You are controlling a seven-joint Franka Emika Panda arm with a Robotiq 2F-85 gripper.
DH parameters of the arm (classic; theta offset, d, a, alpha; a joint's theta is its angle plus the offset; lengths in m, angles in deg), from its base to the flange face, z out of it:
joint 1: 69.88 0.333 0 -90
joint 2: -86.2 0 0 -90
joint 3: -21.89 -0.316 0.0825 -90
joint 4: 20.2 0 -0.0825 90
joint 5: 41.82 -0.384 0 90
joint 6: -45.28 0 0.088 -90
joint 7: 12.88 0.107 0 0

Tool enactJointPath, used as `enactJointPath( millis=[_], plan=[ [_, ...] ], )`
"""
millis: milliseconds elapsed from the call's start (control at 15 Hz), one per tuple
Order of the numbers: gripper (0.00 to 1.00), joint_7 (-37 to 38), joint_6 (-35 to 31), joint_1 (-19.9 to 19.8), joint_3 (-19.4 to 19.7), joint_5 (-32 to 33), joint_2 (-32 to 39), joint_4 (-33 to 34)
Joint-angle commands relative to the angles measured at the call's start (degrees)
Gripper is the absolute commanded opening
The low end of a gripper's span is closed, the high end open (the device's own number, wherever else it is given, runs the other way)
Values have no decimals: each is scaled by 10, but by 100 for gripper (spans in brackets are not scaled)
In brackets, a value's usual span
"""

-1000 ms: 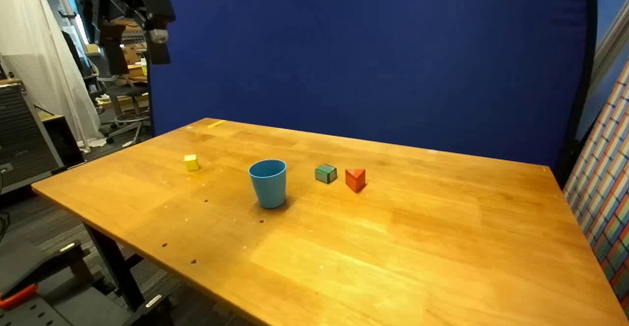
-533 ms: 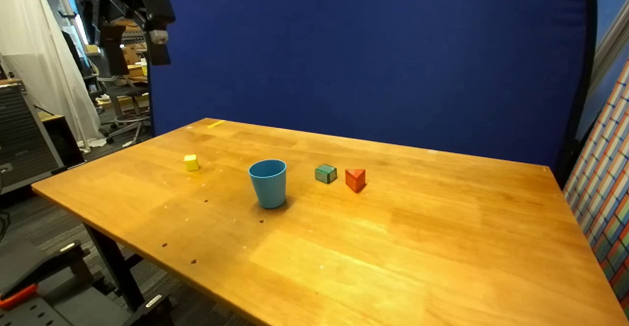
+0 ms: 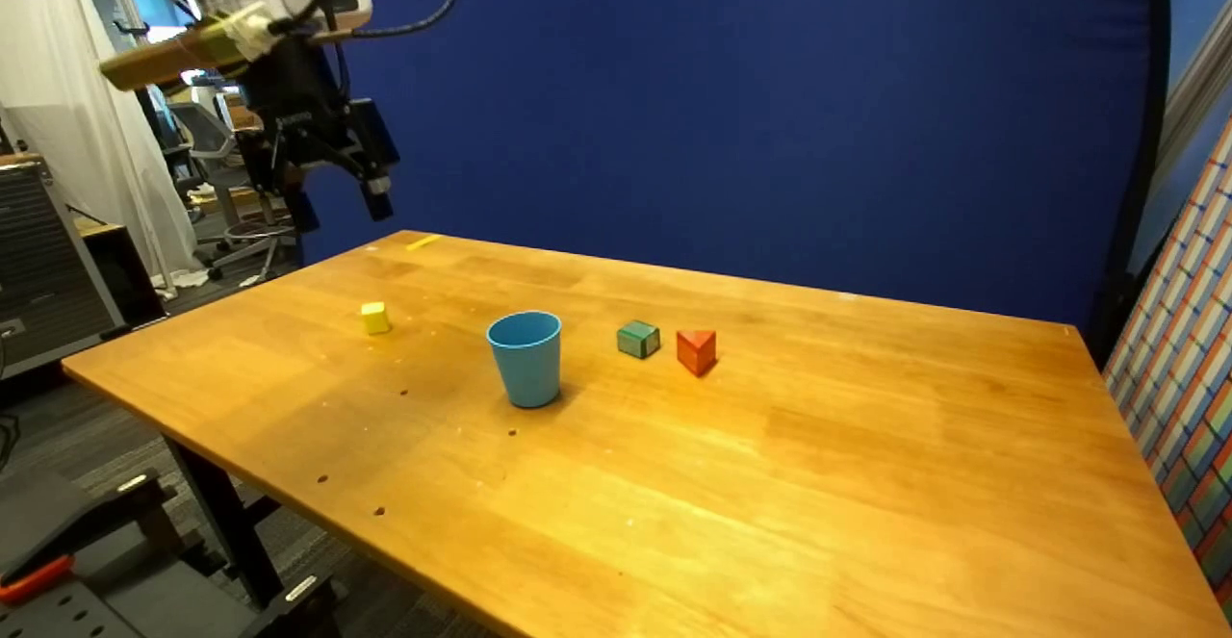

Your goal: Pick up the yellow block and put it in the blue cup

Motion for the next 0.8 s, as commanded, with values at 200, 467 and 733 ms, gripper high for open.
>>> enactJointPath(
  millis=[200, 467, 733],
  plan=[
    [100, -13, -65, 37, 10, 39, 261, 157],
    [100, -39, -54, 63, 24, 42, 398, 284],
    [100, -81, -34, 77, 24, 26, 489, 386]
  ],
)
